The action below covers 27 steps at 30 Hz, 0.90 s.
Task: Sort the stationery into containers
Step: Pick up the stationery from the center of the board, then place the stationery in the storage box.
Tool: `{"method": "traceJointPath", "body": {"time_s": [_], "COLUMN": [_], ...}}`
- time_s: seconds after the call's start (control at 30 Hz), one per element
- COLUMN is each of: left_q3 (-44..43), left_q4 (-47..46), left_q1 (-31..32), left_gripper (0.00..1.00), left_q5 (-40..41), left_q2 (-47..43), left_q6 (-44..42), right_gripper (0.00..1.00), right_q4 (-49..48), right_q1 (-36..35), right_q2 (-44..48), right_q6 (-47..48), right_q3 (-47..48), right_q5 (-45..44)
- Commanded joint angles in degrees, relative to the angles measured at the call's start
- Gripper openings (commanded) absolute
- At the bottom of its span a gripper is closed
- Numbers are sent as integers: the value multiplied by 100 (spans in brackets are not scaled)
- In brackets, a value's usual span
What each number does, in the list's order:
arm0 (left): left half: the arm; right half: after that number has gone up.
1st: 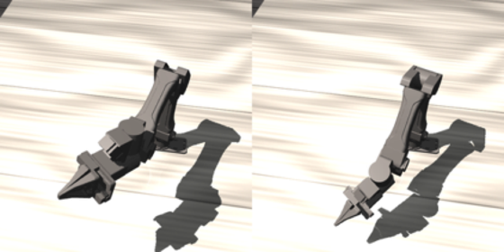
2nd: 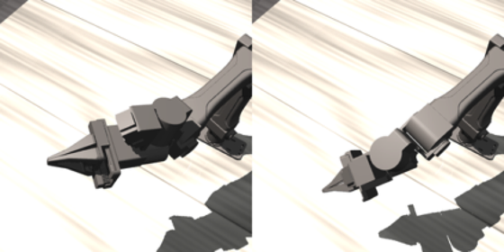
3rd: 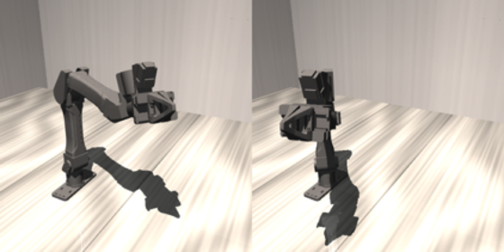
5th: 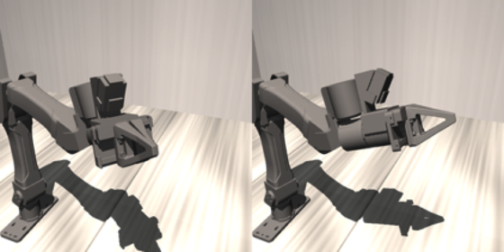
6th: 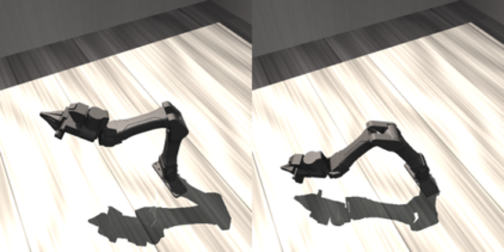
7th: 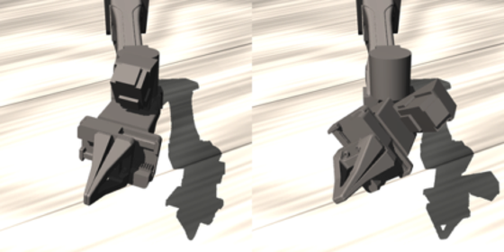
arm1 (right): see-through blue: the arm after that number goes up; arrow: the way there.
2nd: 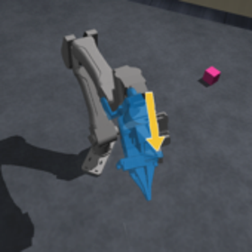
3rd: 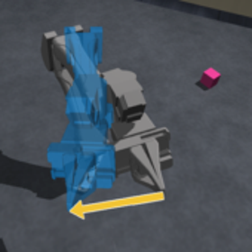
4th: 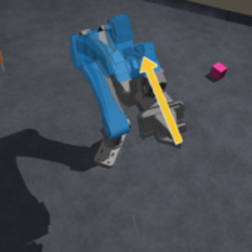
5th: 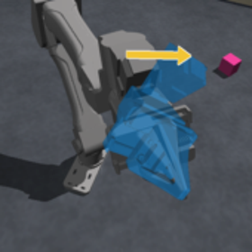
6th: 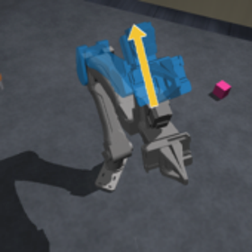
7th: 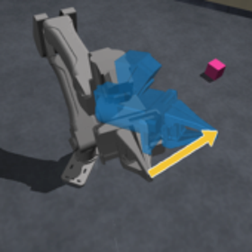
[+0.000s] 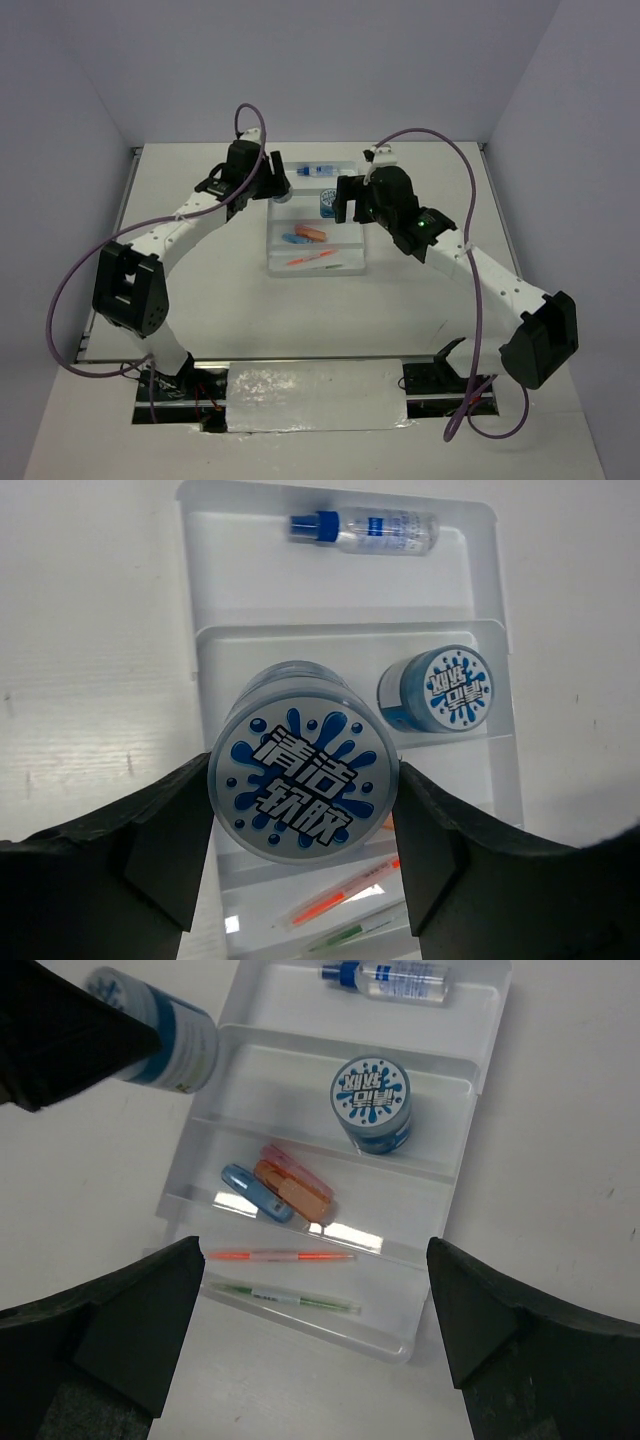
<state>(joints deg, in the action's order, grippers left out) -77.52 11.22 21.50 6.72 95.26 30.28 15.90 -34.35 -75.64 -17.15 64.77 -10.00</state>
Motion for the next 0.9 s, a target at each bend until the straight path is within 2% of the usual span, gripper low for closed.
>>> {"method": "traceJointPath", "body": {"time_s": [0.0, 0.1, 0.2, 0.33, 0.6, 0.87], "left_q3": [-299, -570, -790, -1186, -1459, -1450], "left_q4": [-647, -745, -779, -491, -384, -288], "left_q1": [118, 179, 179, 188, 179, 179], "left_gripper": [0, 0, 5, 7, 29, 32], "left_q5": [-180, -127, -49, 75, -109, -206], "left_q2": [396, 703, 976, 1354, 1855, 1855], "left_q6": [-207, -277, -400, -558, -629, -576], "right_gripper": [100, 100, 100, 100, 100, 100], "right_q4": [-140, -43, -43, -17, -52, -43], "right_q1": [16, 16, 16, 16, 16, 16], "right_q2": [374, 427, 488, 541, 550, 453], "right_q6": [-140, -105, -105, -70, 18, 54], "right_q3": [-53, -35, -105, -140, -114, -44], "right_q5": [-160, -169, -117, -134, -178, -187]}}
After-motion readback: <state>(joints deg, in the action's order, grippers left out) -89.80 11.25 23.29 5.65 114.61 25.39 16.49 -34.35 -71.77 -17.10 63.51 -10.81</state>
